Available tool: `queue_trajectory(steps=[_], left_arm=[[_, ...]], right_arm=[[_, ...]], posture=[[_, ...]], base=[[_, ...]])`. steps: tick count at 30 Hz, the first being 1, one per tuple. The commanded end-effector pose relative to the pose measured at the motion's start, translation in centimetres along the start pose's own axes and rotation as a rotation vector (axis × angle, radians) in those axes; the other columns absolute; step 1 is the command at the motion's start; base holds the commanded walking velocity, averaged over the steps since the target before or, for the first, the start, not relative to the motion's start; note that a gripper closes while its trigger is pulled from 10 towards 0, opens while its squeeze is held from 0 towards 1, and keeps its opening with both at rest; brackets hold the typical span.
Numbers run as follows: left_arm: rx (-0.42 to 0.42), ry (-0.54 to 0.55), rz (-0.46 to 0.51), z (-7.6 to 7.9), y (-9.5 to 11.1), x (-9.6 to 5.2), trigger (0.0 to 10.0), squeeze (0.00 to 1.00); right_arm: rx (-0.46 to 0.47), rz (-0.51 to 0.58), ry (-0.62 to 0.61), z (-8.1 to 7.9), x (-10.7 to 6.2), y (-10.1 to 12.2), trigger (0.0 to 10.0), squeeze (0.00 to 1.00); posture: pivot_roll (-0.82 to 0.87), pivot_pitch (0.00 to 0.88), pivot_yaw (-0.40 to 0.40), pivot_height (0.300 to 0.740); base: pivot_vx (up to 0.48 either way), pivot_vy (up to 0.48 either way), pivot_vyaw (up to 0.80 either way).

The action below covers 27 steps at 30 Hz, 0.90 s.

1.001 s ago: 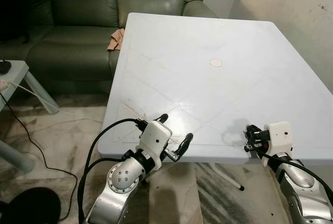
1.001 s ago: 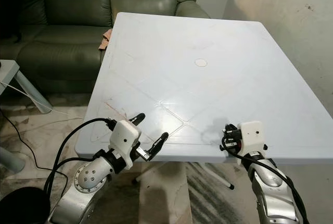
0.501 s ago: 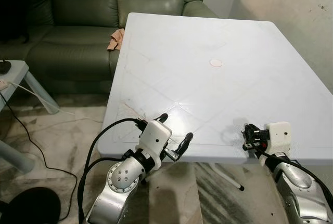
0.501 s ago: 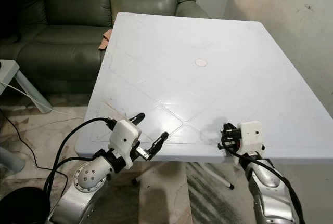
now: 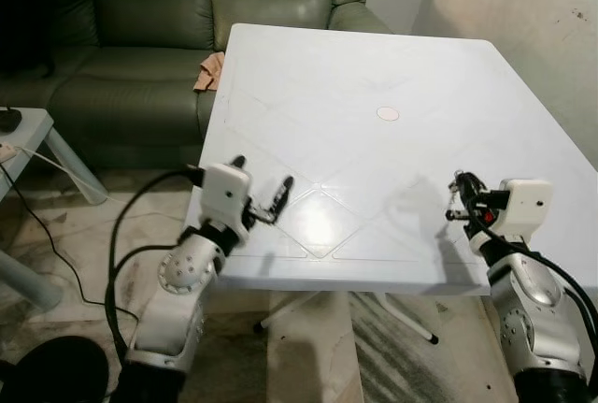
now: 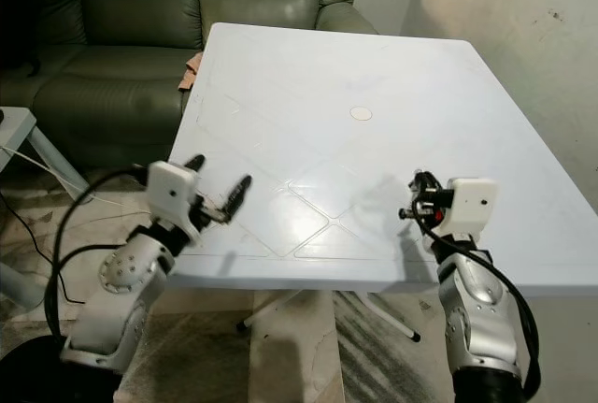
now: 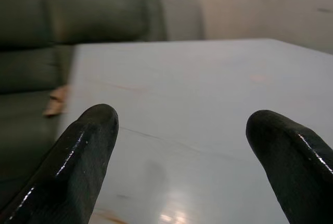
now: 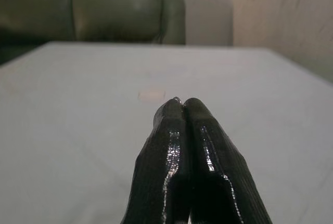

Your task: Hang keys on a hook

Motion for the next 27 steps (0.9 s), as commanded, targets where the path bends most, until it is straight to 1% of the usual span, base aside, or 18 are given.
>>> queue_trajectory(steps=[1,2,3,7,8,9,10,12,14,17,19,22,25,26,27], left_arm=[[-0.029,0.061,0.015,-1.6,0.3,0.0,10.0,0.0],[-0.029,0.061,0.015,-1.6,0.3,0.0,10.0,0.0],[-0.041,0.07,0.025,-2.1,0.6,-0.1,10.0,0.0],[-0.056,0.091,0.013,-2.7,0.3,-0.4,10.0,0.0],[-0.046,0.103,0.013,-2.9,0.2,-0.6,10.0,0.0],[-0.049,0.11,0.01,-2.9,0.0,-0.6,10.0,0.0],[-0.062,0.128,-0.005,-3.0,-0.4,-0.6,10.0,0.0],[-0.064,0.138,-0.016,-3.0,-0.7,-0.5,10.0,0.0],[-0.069,0.145,-0.01,-3.1,-0.6,-0.4,10.0,0.0],[-0.089,0.163,-0.011,-3.3,-0.7,-0.3,10.0,0.0],[-0.114,0.173,-0.019,-3.5,-1.1,-0.2,10.0,0.0],[-0.102,0.161,-0.018,-3.4,-1.3,0.4,10.0,0.0],[-0.093,0.163,-0.014,-3.5,-1.1,1.4,10.0,0.0],[-0.107,0.16,-0.009,-3.5,-0.8,1.7,10.0,0.0],[-0.142,0.152,-0.005,-3.1,-0.6,2.2,10.0,0.0]], right_arm=[[-0.002,0.054,-0.002,-0.4,0.2,1.1,0.0,0.0],[-0.002,0.054,-0.002,-0.4,0.2,1.1,0.0,0.0],[-0.013,0.058,0.018,-1.1,0.2,1.1,0.0,0.0],[0.009,0.049,0.032,-1.9,0.0,0.7,0.0,0.0],[-0.012,0.0,0.044,-2.6,-0.2,-0.5,0.0,0.0],[-0.003,-0.02,0.054,-3.0,-0.3,-1.1,4.9,0.0],[-0.003,-0.049,0.06,-3.7,-0.5,-2.2,10.0,0.0],[-0.026,-0.053,0.058,-4.0,-0.5,-2.6,10.0,0.0],[0.017,-0.058,0.074,-4.8,-0.5,-2.8,10.0,0.0],[0.008,-0.061,0.088,-5.4,-0.4,-3.0,10.0,0.0],[-0.027,-0.091,0.071,-5.3,-0.3,-3.6,10.0,0.0],[-0.024,-0.126,0.041,-4.9,0.1,-4.2,10.0,0.0],[-0.034,-0.132,0.033,-4.9,0.6,-4.2,10.0,0.0],[-0.032,-0.132,0.033,-4.8,0.7,-4.1,10.0,0.0],[-0.034,-0.133,0.023,-4.7,0.9,-4.1,10.0,0.0]], posture=[[-0.01,0.047,-0.054,0.74],[-0.01,0.047,-0.054,0.74],[-0.02,0.044,-0.051,0.74],[-0.02,0.043,-0.05,0.74],[-0.02,0.046,-0.05,0.74],[-0.02,0.046,-0.05,0.74],[-0.02,0.047,-0.05,0.74],[-0.02,0.047,-0.052,0.74],[-0.01,0.049,-0.051,0.74],[-0.02,0.046,-0.052,0.74],[-0.01,0.046,-0.059,0.74],[-0.01,0.046,-0.059,0.74],[-0.01,0.043,-0.056,0.74],[-0.01,0.046,-0.054,0.74],[-0.01,0.049,-0.05,0.74]], base=[[0.0,0.0,0.0],[0.0,0.0,0.0],[0.0,0.0,0.0],[0.0,0.0,0.0],[0.0,0.0,0.0],[0.0,0.0,0.0],[0.0,0.0,0.0],[0.0,0.0,0.0],[0.0,0.0,0.0],[0.0,0.0,0.0],[0.0,0.0,0.0],[0.0,0.0,0.0],[0.0,0.0,-0.72],[0.0,0.0,-0.72],[0.0,0.0,-0.72]])
Point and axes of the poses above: a point about 5 cm out from each wrist's last joint towards the gripper, its own x axis pointing out of the wrist towards the gripper, its own y axis along the axis of the wrist's last joint, z = x × y, the point moved 5 cm from there along x, pointing out of the wrist towards the gripper, and after that the axes turned 13 degrees about x, right-handed, at the moved point
